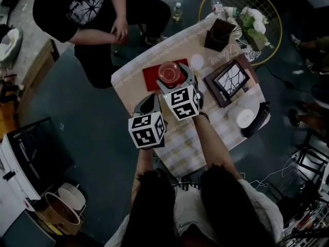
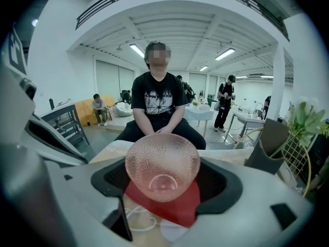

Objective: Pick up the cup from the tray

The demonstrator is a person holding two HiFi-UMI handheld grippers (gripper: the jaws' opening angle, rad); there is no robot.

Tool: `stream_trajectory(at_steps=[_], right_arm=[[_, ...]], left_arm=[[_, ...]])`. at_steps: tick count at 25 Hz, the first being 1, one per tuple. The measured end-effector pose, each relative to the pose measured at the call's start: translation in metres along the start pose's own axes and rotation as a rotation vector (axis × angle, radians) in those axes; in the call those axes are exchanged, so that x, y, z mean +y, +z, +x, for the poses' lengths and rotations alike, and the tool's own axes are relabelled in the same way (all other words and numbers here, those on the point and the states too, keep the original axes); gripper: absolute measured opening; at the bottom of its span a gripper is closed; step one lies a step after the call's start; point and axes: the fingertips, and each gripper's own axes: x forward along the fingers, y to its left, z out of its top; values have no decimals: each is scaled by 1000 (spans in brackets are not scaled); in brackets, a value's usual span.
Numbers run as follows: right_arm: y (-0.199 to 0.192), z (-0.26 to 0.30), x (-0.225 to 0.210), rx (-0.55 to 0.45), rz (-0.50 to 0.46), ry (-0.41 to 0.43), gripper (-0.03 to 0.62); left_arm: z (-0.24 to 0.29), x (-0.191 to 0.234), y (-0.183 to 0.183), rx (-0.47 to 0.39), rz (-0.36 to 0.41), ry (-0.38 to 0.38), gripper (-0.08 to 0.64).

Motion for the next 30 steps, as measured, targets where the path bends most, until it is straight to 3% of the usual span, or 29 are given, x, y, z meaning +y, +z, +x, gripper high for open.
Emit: stream_trajectory(at_steps=[10, 22, 30], right_arm=[[-31, -54, -2, 7, 56, -39, 388], [-88, -127, 9, 57, 87, -143, 388], [-120, -144, 29, 73, 119, -148, 388]], left_arm=[[-14, -39, -9, -13, 63, -74, 6], [-47, -74, -39, -15, 158, -139, 6], [-59, -82, -59, -11, 191, -149, 6]])
